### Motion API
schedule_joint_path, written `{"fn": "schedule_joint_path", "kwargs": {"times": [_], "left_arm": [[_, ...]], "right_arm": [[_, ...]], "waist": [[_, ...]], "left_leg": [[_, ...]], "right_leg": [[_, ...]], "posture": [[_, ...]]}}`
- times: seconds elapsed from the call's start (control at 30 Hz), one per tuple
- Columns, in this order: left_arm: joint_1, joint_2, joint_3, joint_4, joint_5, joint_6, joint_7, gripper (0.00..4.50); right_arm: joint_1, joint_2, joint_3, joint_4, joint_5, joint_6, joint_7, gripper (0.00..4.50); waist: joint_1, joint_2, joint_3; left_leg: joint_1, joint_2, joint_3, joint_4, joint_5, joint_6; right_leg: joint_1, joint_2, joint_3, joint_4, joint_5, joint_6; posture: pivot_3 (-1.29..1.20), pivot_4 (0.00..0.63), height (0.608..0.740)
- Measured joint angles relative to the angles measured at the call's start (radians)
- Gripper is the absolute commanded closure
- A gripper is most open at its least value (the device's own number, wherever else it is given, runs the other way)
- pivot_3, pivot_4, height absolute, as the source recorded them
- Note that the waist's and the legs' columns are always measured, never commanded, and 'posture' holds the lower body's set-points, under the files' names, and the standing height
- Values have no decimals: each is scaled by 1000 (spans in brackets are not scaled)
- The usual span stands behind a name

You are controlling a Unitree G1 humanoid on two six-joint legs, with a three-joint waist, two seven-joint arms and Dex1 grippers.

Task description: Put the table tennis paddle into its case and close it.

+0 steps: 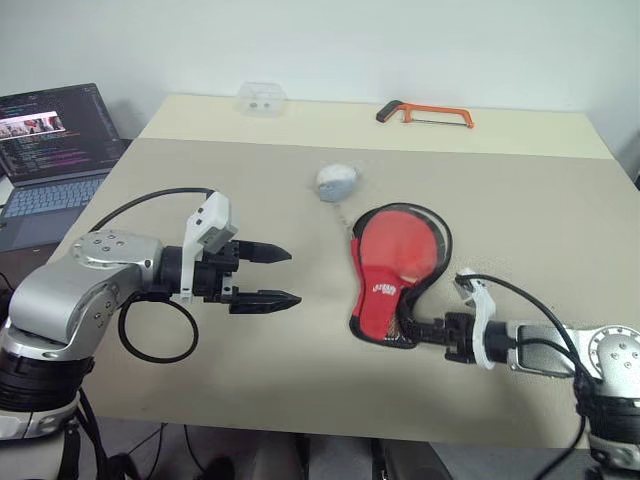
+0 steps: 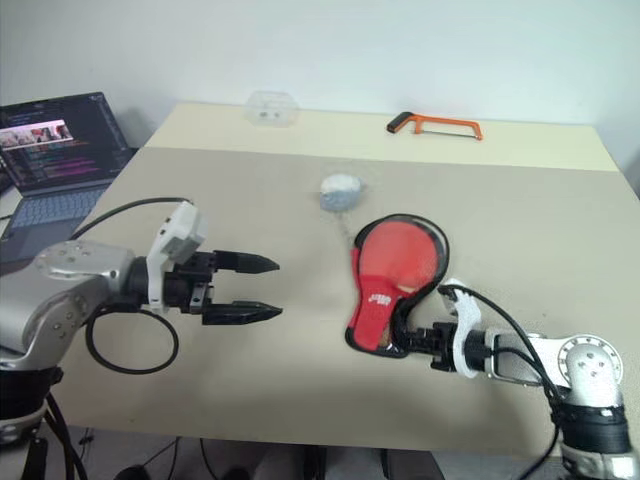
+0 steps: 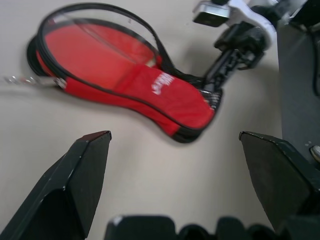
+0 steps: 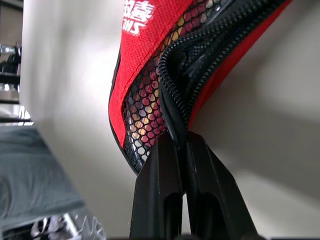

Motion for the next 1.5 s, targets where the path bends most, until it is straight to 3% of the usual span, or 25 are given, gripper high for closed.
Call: {"fn": "schedule_joint_path", "kwargs": {"times": [0.2,0.47,0.9,1.5], "left_arm": [[0,0,-13,1,9,0,-3,0],[-1,0,-15,2,11,0,-19,0],[-7,1,-19,8,24,0,-38,0],[-8,1,-37,12,47,-4,-41,0]], "right_arm": [[107,-100,158,-164,32,-205,26,4468],[155,-219,270,-276,36,-355,104,4468],[179,-423,322,-326,42,-436,233,4468],[172,-542,356,-367,43,-454,368,4468]], "waist": [[3,-3,-2],[5,-6,-3],[9,-9,-5],[22,-10,-6]], "left_leg": [[0,1,-2,0,0,0],[0,1,-4,0,0,0],[0,1,-6,1,0,0],[0,1,-12,3,0,0]], "right_leg": [[2,-1,-2,-2,0,0],[3,-1,-4,-3,0,0],[5,-1,-5,-3,0,0],[8,-2,-8,-3,0,0]], "posture": [[0,150,740],[0,150,740],[0,150,740],[0,150,740]]}}
